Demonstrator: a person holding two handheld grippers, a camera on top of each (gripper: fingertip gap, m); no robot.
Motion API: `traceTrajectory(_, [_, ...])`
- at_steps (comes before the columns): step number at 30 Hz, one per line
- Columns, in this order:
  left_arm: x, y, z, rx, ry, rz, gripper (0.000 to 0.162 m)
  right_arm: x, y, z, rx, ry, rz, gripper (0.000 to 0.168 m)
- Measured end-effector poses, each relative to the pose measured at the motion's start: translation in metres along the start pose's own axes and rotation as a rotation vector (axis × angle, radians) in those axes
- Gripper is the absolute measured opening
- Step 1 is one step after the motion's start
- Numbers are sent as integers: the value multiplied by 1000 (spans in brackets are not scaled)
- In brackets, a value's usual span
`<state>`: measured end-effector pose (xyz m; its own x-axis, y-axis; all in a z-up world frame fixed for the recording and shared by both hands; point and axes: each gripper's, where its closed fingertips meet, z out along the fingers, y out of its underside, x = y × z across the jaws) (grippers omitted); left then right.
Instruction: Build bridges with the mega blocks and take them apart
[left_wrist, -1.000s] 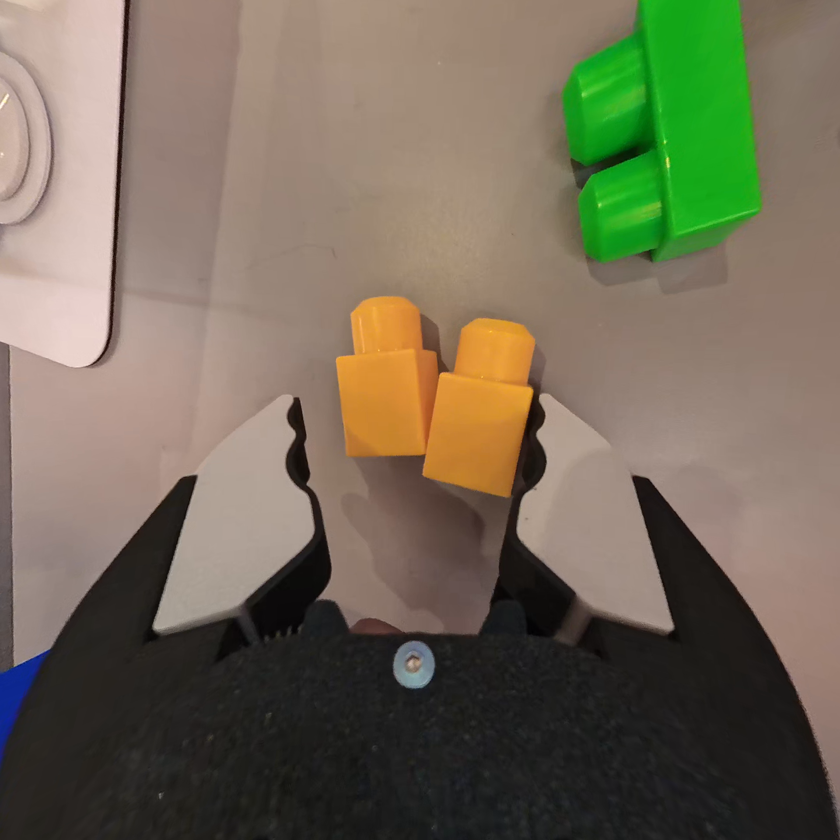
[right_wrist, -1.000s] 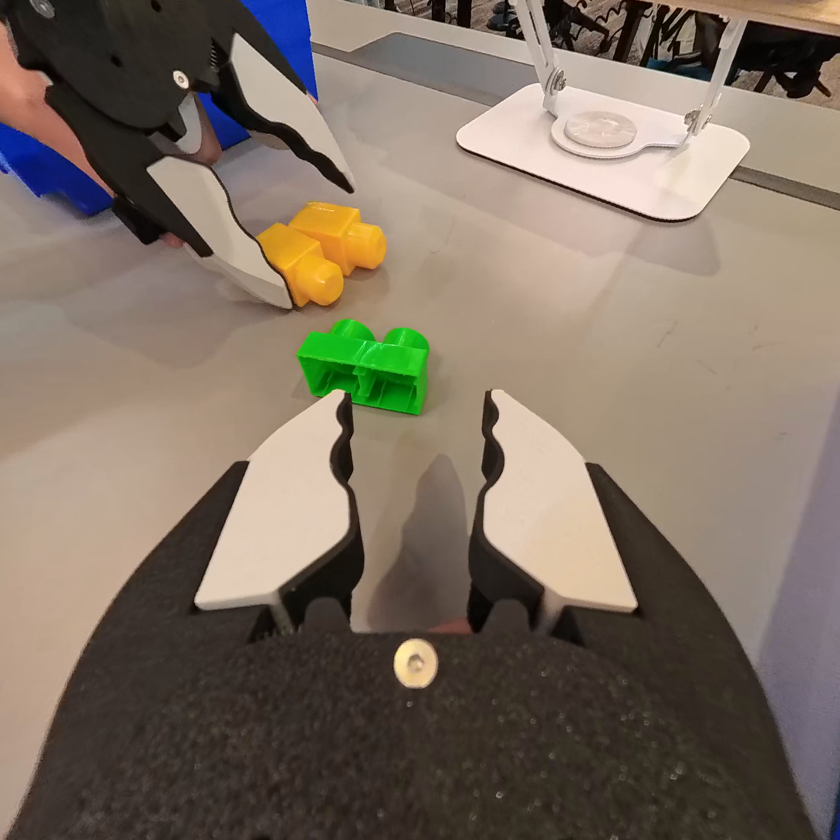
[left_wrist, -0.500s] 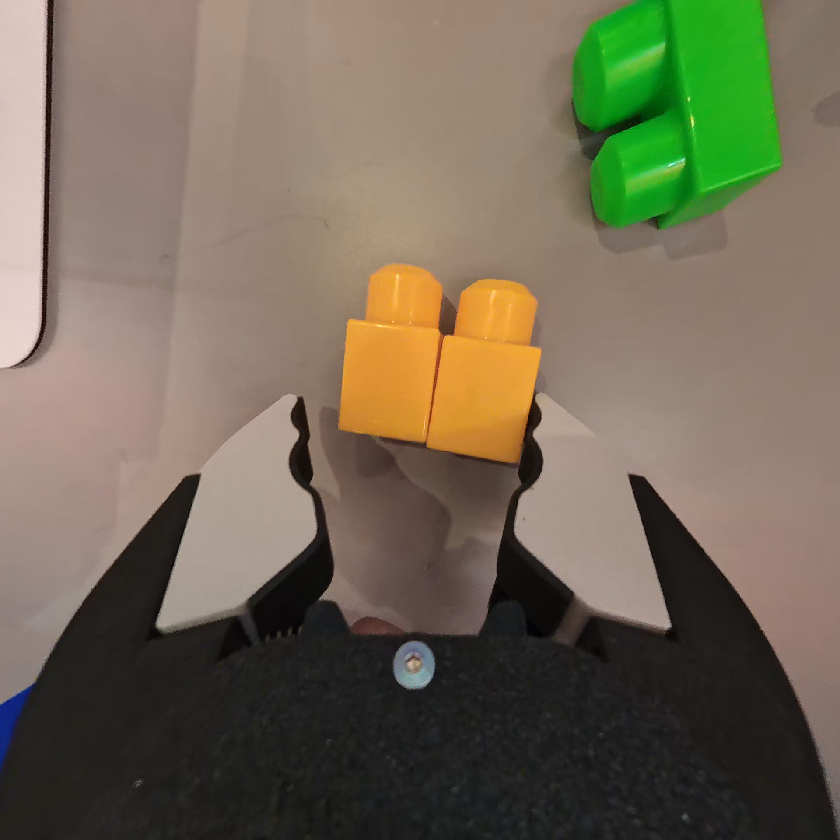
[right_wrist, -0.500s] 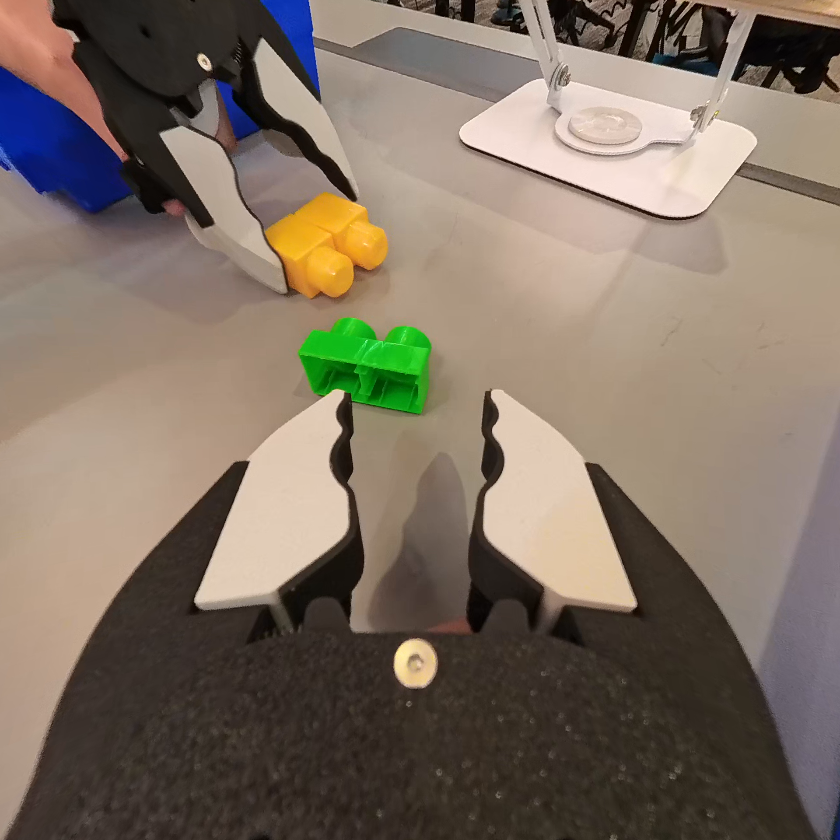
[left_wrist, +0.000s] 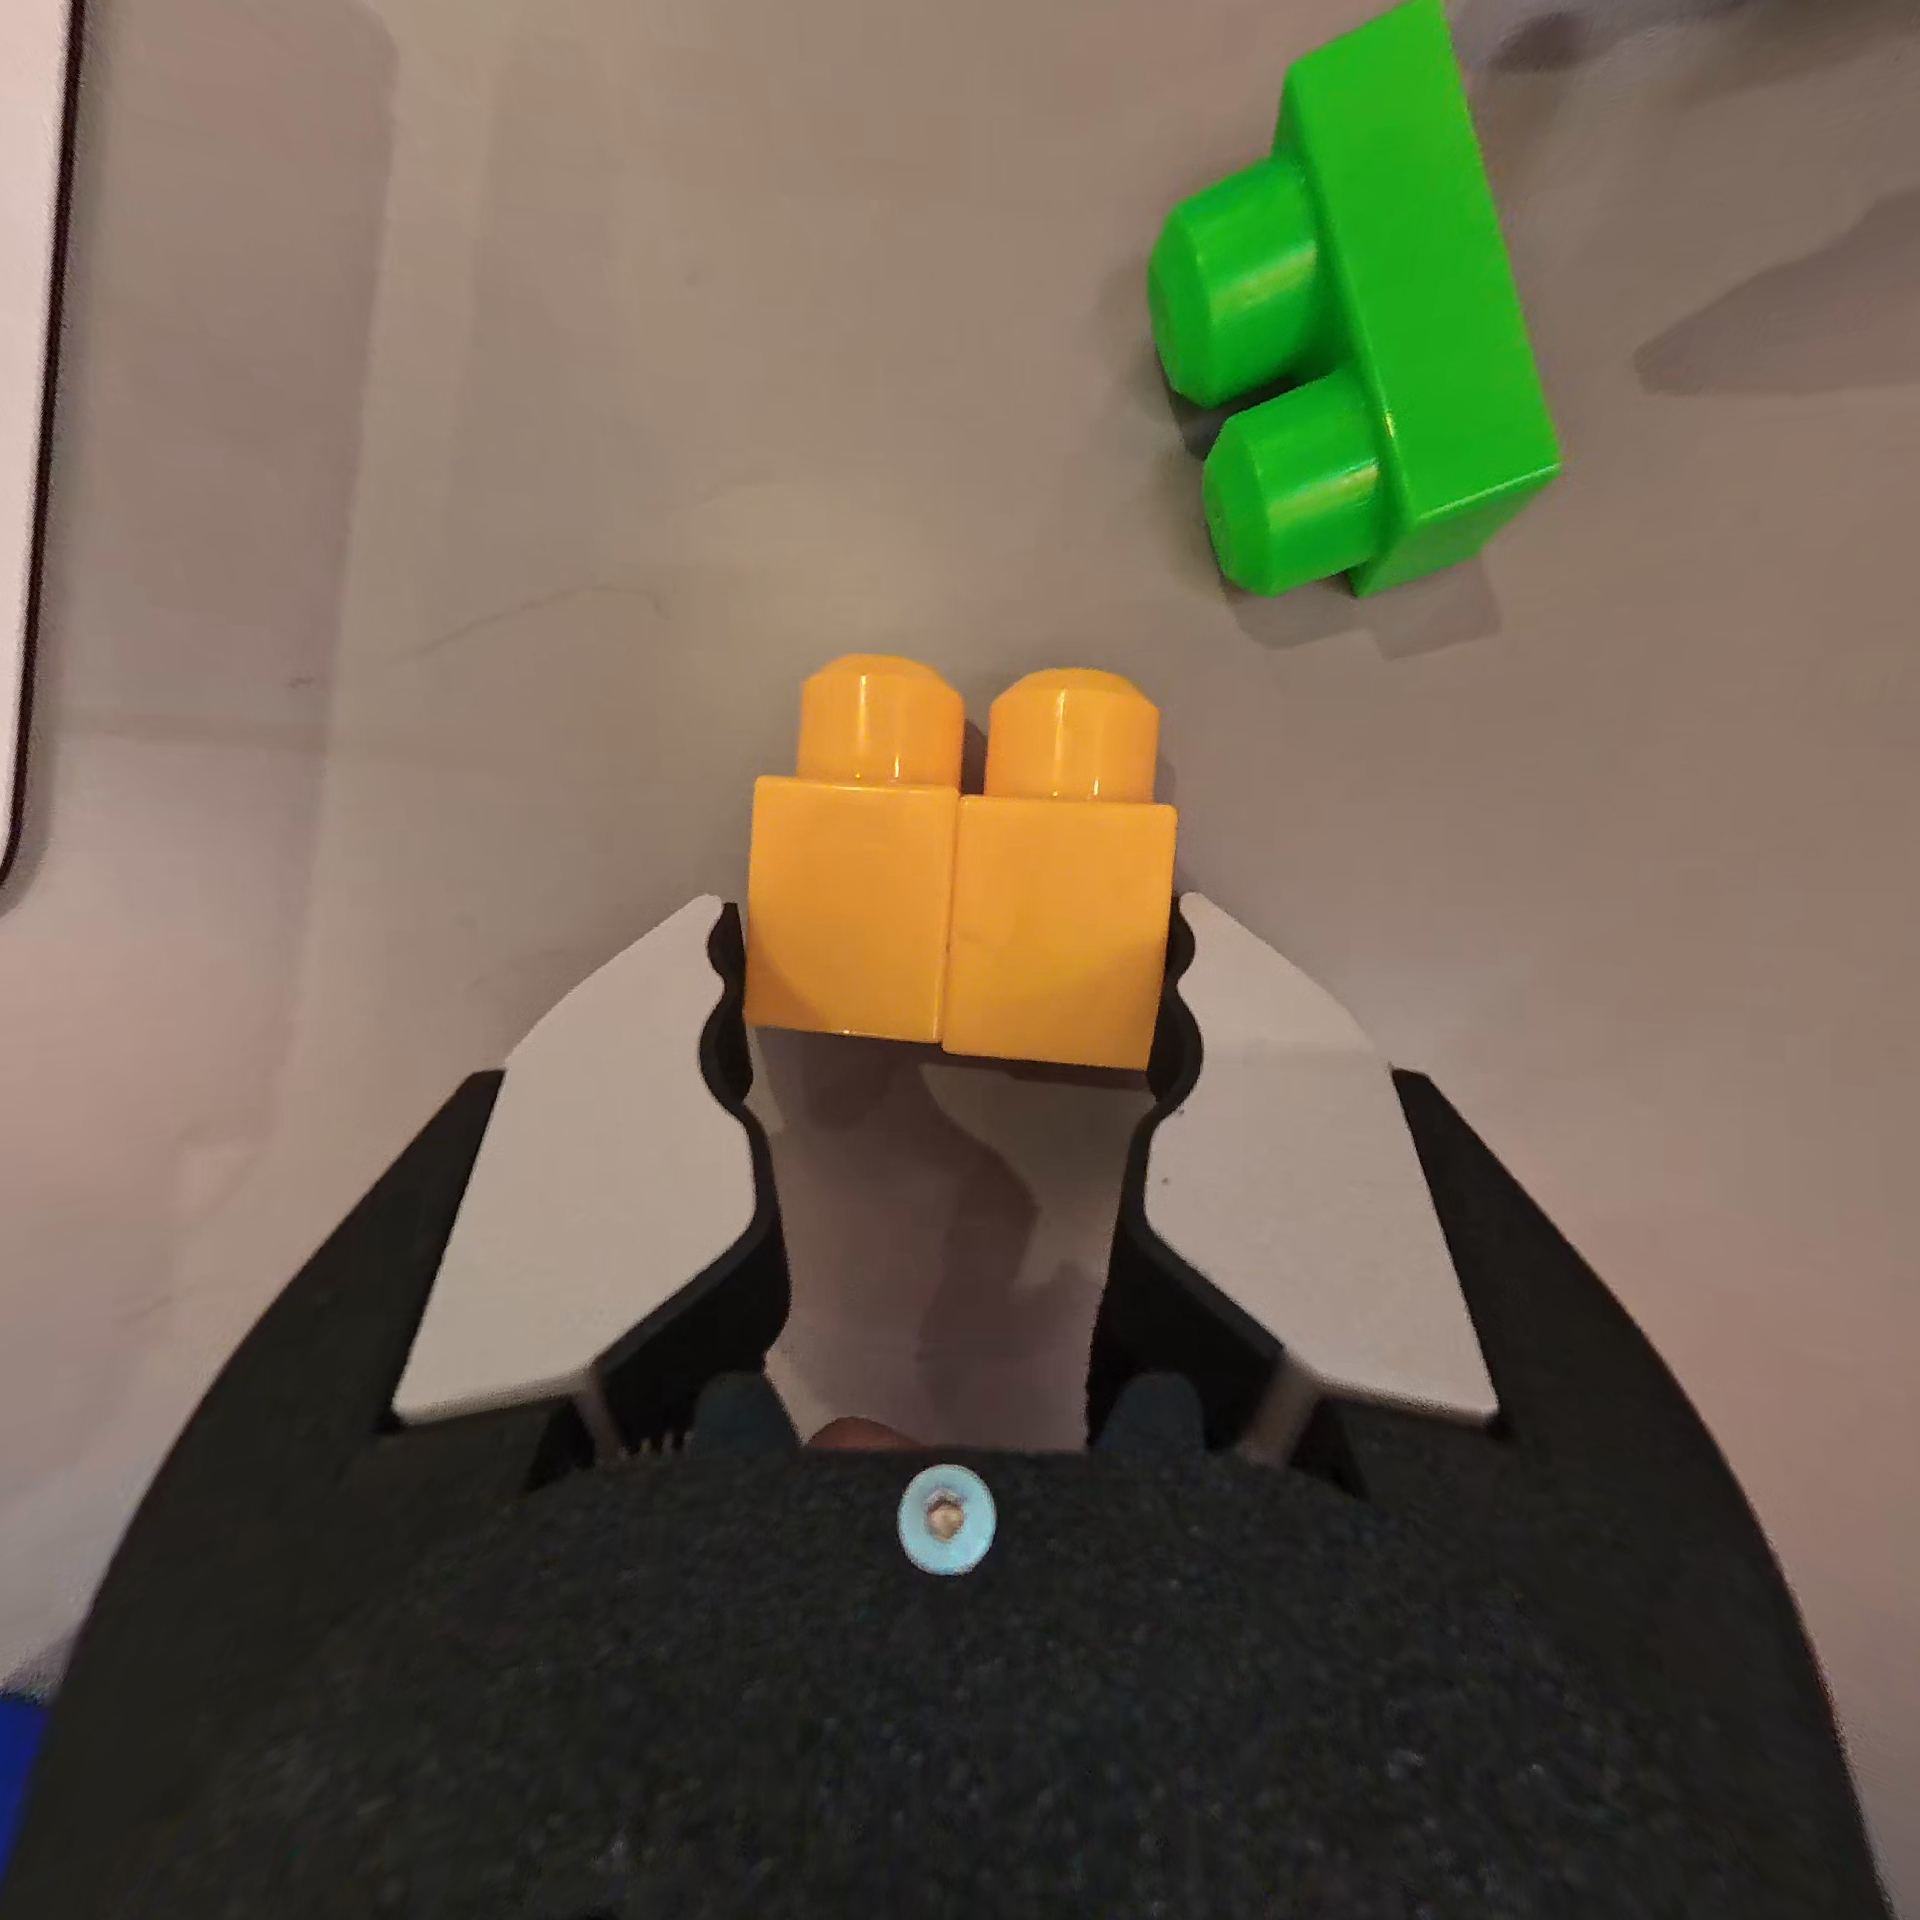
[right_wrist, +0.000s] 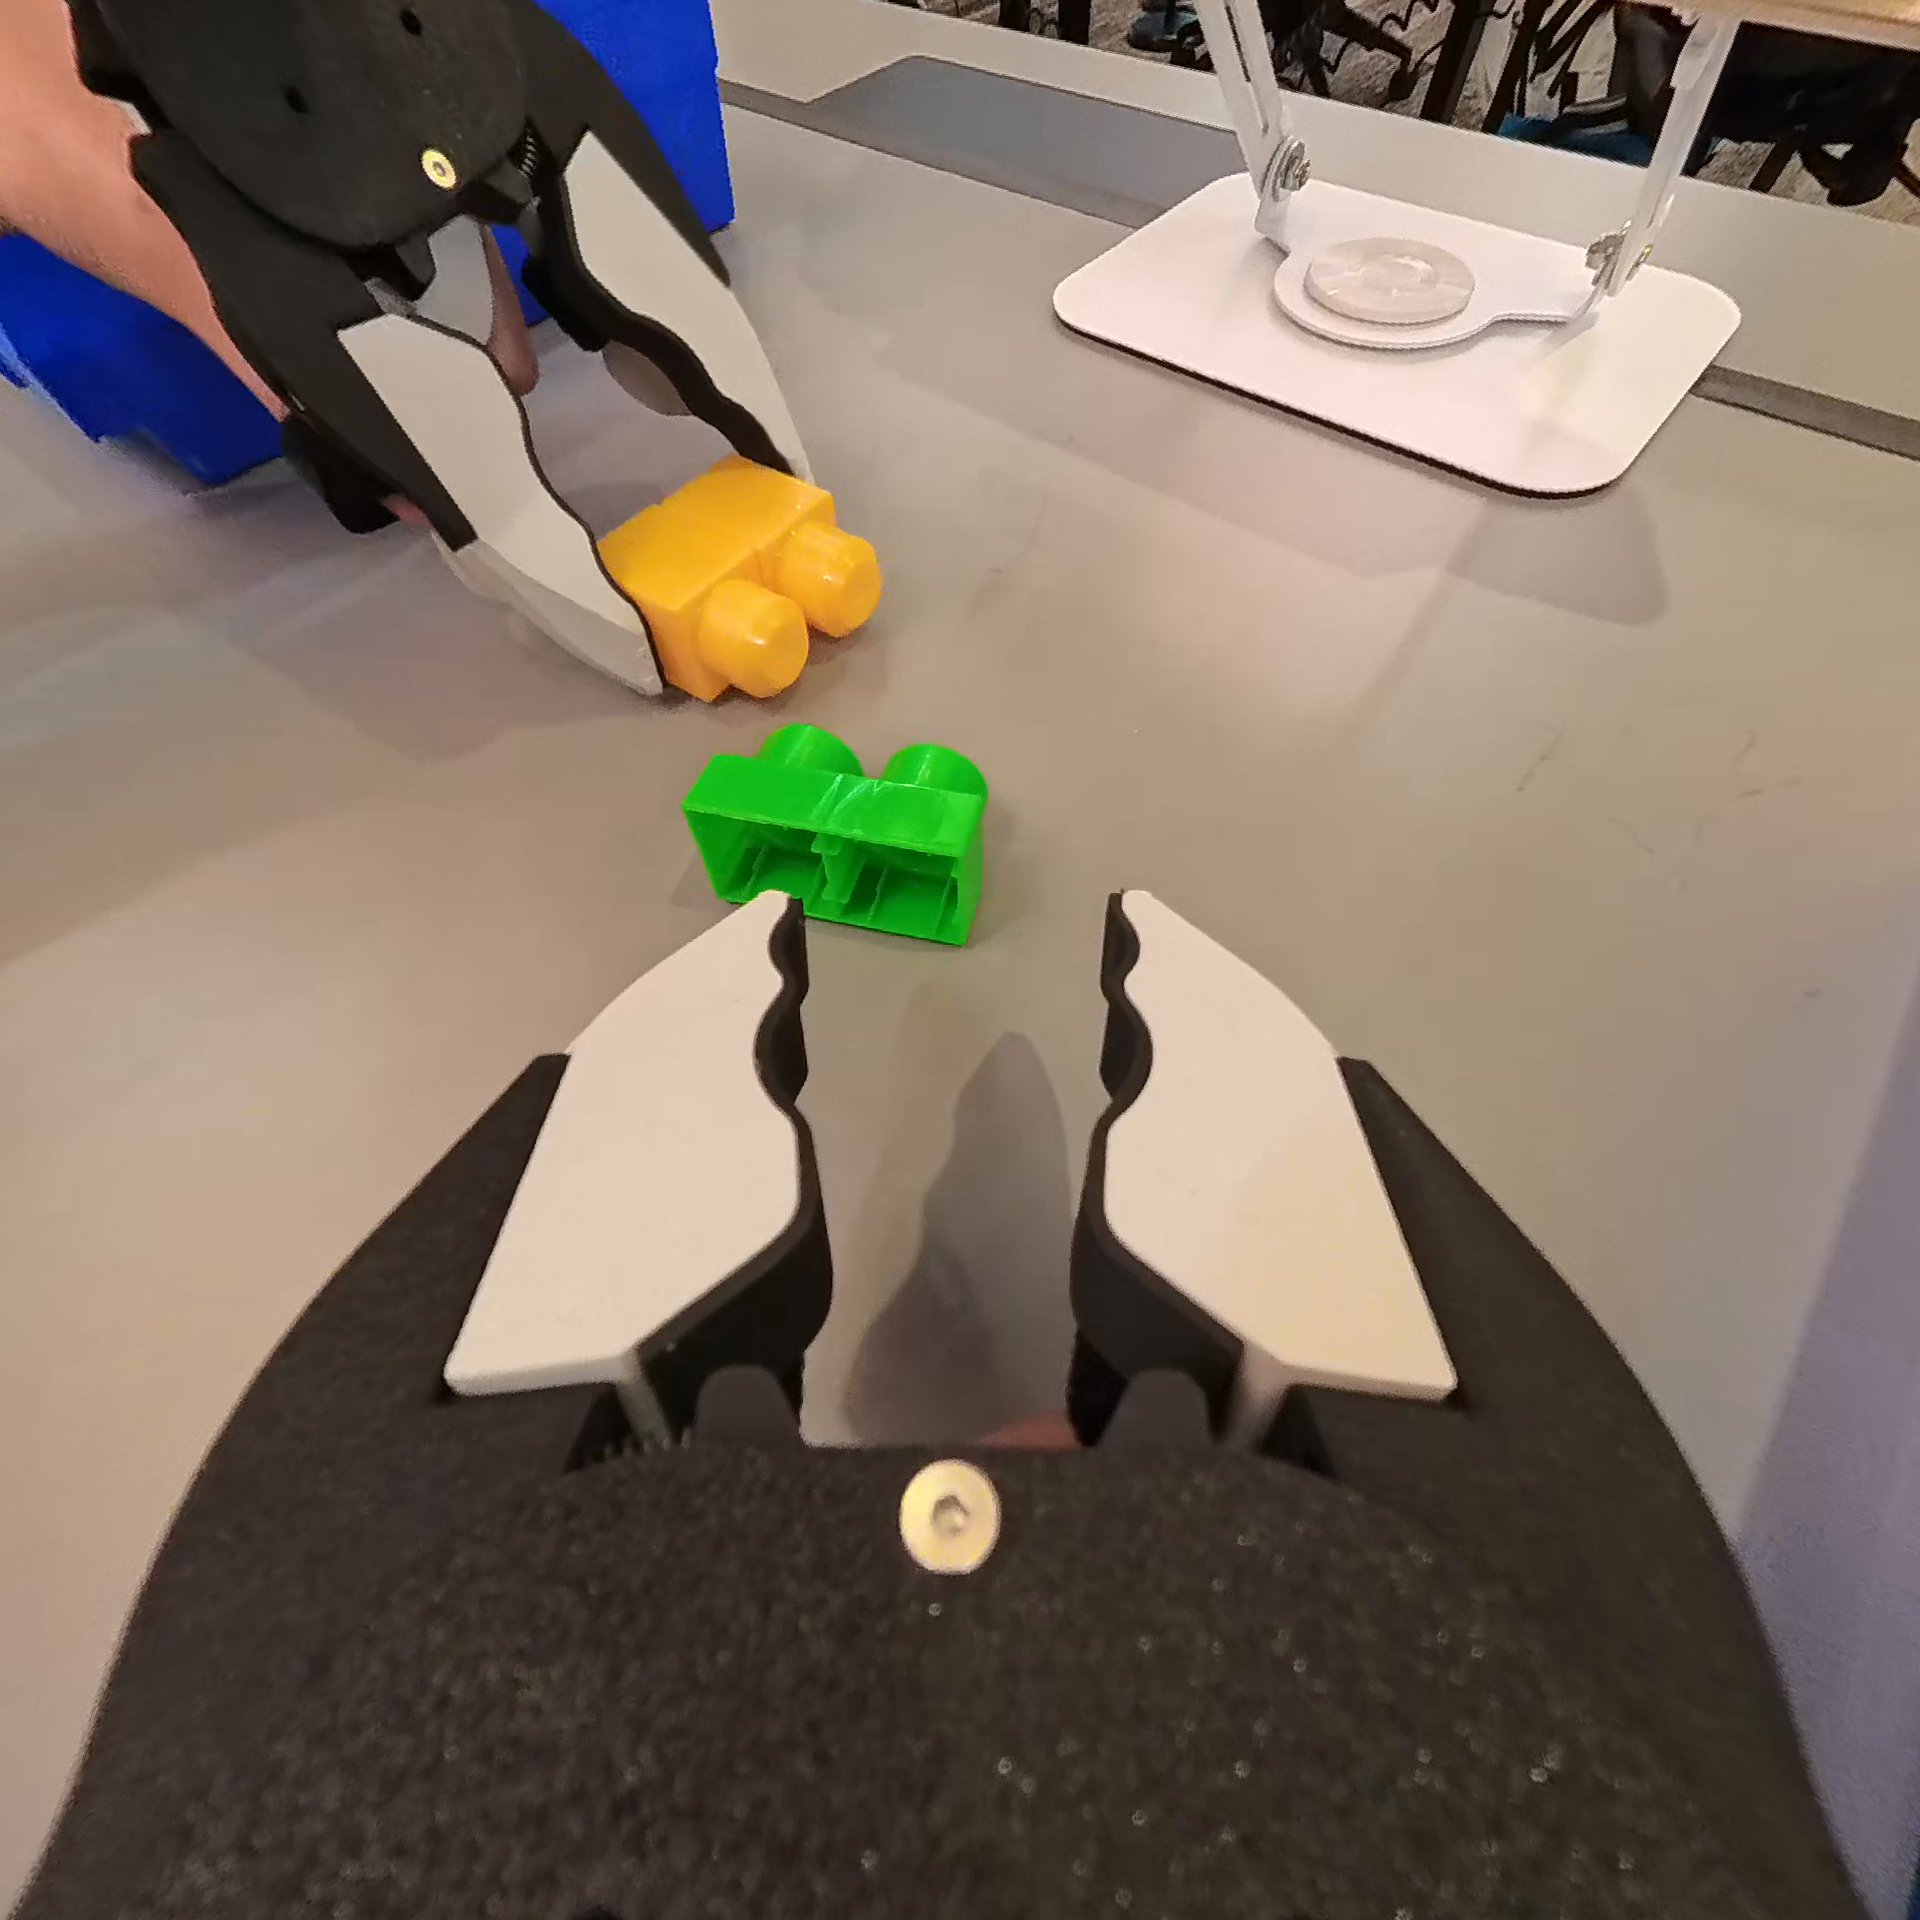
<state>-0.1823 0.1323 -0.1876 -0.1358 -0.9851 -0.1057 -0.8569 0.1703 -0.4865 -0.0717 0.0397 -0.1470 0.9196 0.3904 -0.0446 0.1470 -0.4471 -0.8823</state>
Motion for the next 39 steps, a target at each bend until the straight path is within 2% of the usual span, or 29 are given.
traceTrajectory(3, [-1,1,0,2,-54,-26,75,0,0,0,1,-3,3,54])
traceTrajectory(7, [1,0,-5,85,-129,-78,75,0,-1,0,9,-9,11,55])
traceTrajectory(12, [-2,-3,-32,303,-240,-231,75,0,-2,-1,19,-18,22,55])
traceTrajectory(16, [6,-9,-67,527,-359,-352,75,1,-5,-3,-4,-51,20,56])
traceTrajectory(19, [26,-10,-90,661,-411,-399,75,-7,-10,-8,-65,-157,-6,57])
traceTrajectory(22, [45,-4,-99,715,-400,-433,75,-15,-7,-6,-208,-229,-132,59])
traceTrajectory(24, [51,2,-107,751,-419,-458,75,-2,-6,2,-331,-139,-214,65])
traceTrajectory(25, [52,5,-112,761,-455,-456,75,6,-8,7,-391,-84,-186,65])
traceTrajectory(26, [51,9,-117,761,-504,-451,75,6,-12,12,-430,-97,-141,64])
traceTrajectory(28, [53,14,-121,756,-535,-452,75,-9,-26,21,-446,-211,-55,60])
traceTrajectory(30, [54,15,-122,769,-528,-471,75,-16,-27,26,-540,-271,-54,72])
traceTrajectory(32, [53,15,-123,781,-524,-493,75,-12,-26,33,-609,-239,-55,78])
traceTrajectory(34, [51,16,-127,803,-534,-504,75,-28,-22,36,-711,-277,96,84])
traceTrajectory(35, [50,16,-128,808,-544,-508,75,-33,-16,37,-784,-261,111,87])
traceTrajectory(37, [47,18,-127,801,-556,-512,75,-27,-1,38,-900,-118,34,92])
traceTrajectory(39, [47,20,-125,793,-558,-508,75,-21,5,42,-932,8,0,91])
